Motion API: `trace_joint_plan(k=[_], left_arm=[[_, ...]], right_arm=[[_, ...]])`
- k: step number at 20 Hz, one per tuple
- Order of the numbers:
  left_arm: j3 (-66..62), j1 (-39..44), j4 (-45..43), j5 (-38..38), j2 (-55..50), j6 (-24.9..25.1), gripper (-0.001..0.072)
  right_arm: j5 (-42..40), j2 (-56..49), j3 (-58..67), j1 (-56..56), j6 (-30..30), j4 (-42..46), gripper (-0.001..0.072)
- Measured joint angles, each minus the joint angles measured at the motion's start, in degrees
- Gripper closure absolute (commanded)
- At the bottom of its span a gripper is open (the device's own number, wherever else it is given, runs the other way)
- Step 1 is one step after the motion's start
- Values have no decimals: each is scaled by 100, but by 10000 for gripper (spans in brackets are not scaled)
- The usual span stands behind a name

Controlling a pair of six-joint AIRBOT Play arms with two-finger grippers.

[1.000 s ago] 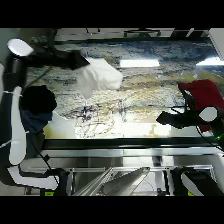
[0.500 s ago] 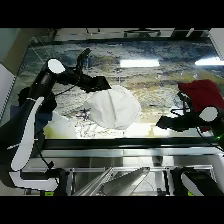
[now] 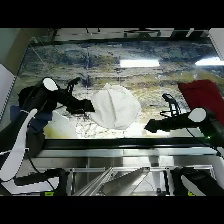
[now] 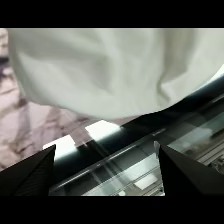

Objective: Fold the shirts.

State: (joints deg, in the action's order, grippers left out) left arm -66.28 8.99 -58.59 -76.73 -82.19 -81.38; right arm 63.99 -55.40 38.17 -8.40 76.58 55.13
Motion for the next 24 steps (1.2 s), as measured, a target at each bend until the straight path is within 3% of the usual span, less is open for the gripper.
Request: trace_joint_plan(k=[3, 4, 5, 10, 11, 12, 13, 14, 16, 17, 24], left_arm=[[667, 55, -61, 662, -17, 173, 0], [815, 87, 68, 833, -90, 302, 0], [896, 129, 219, 986, -186, 448, 0], [726, 310, 824, 1268, -922, 964, 1], [645, 323, 870, 1237, -1056, 1008, 92], [564, 332, 907, 1233, -1185, 1045, 290], [498, 337, 892, 1274, -1290, 1095, 435], [455, 339, 892, 1283, -1351, 1130, 526], [400, 350, 848, 1316, -1373, 1209, 695], [387, 348, 826, 1318, -1346, 1250, 690], [337, 138, 933, 1084, -197, 1329, 690]], right_arm=[[-490, -664, -11, -203, -505, -767, 73], [-590, -927, -13, -238, -756, -1102, 187], [-673, -1187, -13, -262, -1010, -1460, 239], [-931, -2291, 17, -313, -2111, -2889, 231], [-955, -2474, 44, -317, -2267, -3077, 231], [-979, -2614, 74, -328, -2378, -3215, 233], [-990, -2739, 111, -352, -2468, -3331, 293], [-997, -2828, 153, -385, -2549, -3429, 500], [-1010, -2944, 256, -468, -2723, -3624, 599], [-1012, -2983, 321, -509, -2833, -3731, 695], [-850, -2881, 997, -501, -3080, -4022, 697]])
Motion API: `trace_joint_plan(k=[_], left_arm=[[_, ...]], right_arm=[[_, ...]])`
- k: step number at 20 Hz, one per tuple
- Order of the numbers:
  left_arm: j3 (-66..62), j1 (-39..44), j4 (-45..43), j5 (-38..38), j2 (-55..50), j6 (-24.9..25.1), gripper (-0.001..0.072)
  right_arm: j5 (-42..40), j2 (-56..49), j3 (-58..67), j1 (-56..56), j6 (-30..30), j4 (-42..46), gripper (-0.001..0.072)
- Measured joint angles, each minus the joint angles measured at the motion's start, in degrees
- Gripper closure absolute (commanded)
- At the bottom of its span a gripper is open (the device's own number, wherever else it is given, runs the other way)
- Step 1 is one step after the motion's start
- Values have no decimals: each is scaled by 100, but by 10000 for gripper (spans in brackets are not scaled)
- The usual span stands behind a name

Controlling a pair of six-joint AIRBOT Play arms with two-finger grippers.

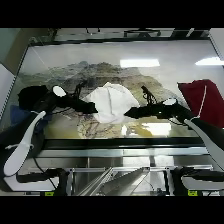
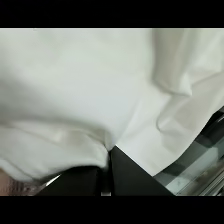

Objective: Fold the shirts.

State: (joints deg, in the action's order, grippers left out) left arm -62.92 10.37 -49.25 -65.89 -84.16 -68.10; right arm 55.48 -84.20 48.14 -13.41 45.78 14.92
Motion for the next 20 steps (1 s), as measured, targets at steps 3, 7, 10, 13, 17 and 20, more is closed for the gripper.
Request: trace_joint_plan(k=[3, 7, 10, 13, 17, 20], left_arm=[[-2, -199, 466, -177, 837, 22, 690], [-219, -304, 1351, -339, 2114, 136, 691], [-881, -271, 1690, -420, 2909, 125, 690], [-1665, -258, 1812, -393, 3364, 57, 689], [-2277, -249, 1860, -577, 3222, -90, 690], [-2422, -247, 1856, -964, 2564, -155, 690]], right_arm=[[376, 531, 420, 50, -17, -7, 697], [660, 1823, 1130, 74, 11, 15, 697], [529, 2929, 1718, 76, 151, 387, 697], [195, 3768, 2079, 76, 389, 949, 697], [162, 4105, 2210, 76, 984, 1784, 697], [369, 3759, 2140, 72, 1318, 2251, 696]])
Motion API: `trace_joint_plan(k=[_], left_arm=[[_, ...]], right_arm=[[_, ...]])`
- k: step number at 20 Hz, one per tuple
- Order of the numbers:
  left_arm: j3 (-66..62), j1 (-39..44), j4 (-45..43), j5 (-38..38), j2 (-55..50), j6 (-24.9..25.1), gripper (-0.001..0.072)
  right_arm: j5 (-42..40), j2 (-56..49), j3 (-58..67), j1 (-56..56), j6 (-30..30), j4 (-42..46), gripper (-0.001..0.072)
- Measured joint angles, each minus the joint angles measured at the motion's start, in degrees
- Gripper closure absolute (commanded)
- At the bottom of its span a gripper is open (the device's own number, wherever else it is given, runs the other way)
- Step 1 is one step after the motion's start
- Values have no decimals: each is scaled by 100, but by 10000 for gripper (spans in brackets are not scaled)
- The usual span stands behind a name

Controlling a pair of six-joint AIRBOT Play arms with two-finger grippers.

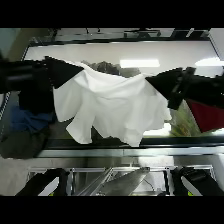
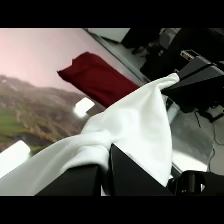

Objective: Fold the shirts.

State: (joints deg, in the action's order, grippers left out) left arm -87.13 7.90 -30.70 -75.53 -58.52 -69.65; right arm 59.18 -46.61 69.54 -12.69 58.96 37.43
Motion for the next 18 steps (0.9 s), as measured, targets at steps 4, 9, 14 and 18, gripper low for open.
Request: trace_joint_plan(k=[4, 9, 14, 18], left_arm=[[-61, 2, 0, -345, -1346, -24, 438], [-205, -315, 20, -490, -2953, 157, 362], [-632, -975, -129, -831, -3738, 273, 363], [-210, -809, -774, -1182, -3882, 317, 363]], right_arm=[[72, -1104, -221, 0, 175, 267, 410], [-173, -2656, -168, 195, 238, 374, 323], [188, -2951, -103, 1012, 332, 398, 328], [826, -2852, -833, 1633, 409, 400, 329]])
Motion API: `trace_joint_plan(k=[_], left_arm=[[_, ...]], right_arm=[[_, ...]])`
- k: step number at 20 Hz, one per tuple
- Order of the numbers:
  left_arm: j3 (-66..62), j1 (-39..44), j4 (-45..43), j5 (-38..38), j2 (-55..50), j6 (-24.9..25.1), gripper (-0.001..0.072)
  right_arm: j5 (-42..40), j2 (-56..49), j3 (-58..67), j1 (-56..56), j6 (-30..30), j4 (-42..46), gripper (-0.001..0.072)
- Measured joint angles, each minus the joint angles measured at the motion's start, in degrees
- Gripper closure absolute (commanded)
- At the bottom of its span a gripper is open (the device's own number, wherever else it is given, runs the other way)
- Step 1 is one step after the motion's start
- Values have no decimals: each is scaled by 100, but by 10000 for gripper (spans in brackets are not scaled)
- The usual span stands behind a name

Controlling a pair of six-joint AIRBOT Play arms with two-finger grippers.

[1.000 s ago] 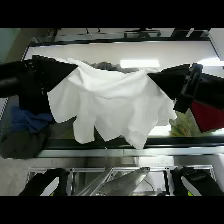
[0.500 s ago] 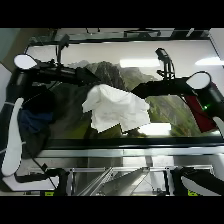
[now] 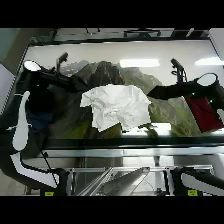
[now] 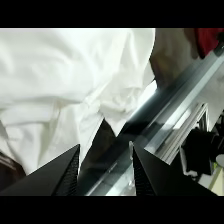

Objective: Fold the shirts.

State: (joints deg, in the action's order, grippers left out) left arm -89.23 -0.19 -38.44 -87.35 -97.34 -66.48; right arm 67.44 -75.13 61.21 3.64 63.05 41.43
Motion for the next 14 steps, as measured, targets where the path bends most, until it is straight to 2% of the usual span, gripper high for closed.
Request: trace_joint_plan(k=[3, 7, 14], left_arm=[[684, 472, -247, 170, -39, 98, 363], [1228, 1086, -828, 1040, -63, 114, 363], [1425, 1899, -1843, 2210, -79, -166, 363]], right_arm=[[28, 125, -1012, 192, -33, -4, 327], [-450, 181, -2135, 181, -116, -79, 327], [-1333, 136, -2653, -251, -291, -737, 327]])
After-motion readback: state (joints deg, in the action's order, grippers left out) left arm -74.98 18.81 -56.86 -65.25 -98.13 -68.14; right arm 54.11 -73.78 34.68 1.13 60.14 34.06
